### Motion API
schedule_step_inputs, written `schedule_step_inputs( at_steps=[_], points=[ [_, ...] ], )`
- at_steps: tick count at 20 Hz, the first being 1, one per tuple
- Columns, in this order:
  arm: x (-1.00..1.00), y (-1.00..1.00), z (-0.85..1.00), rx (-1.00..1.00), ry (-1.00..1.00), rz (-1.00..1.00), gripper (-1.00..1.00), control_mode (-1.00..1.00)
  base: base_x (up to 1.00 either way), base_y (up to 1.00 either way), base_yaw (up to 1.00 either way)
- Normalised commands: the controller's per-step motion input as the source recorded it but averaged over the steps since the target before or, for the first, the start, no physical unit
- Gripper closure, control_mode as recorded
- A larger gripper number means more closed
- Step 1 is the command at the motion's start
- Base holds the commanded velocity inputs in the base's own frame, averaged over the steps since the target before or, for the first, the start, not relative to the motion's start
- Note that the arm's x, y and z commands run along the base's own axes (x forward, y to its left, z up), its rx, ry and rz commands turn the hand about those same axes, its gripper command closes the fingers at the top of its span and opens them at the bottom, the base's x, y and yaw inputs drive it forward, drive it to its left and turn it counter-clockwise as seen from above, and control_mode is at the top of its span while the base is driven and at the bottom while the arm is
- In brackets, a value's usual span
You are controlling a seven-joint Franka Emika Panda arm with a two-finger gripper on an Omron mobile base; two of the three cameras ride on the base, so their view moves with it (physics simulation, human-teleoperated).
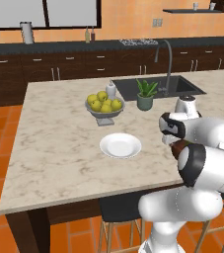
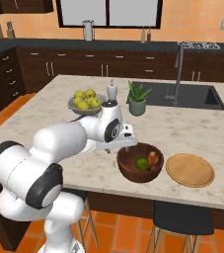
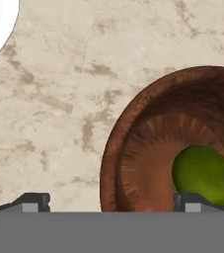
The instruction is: Pick the chicken drumstick and lime from their plates and place them in the bowl. Then put the bowl in the fridge.
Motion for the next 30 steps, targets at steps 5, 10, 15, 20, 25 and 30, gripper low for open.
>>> schedule_step_inputs(
  at_steps=[5,10,15,20,25,30],
  points=[
    [0.14,0.0,-0.31,0.0,0.0,0.0,-1.0,-1.0,0.0,0.0,0.0],
    [0.0,0.0,-0.22,0.0,0.0,-0.01,-1.0,-1.0,0.0,0.0,0.0],
    [0.0,0.0,-0.23,0.0,0.0,-0.04,-1.0,-1.0,0.0,0.0,0.0],
    [0.0,-0.01,-0.2,0.0,0.0,-0.03,-1.0,-1.0,0.0,0.0,0.0],
    [0.0,0.0,-0.23,0.0,0.0,-0.02,-1.0,-1.0,0.0,0.0,0.0],
    [0.0,-0.05,-0.11,0.0,-0.02,-0.02,1.0,-1.0,0.0,0.0,0.0]
  ],
)
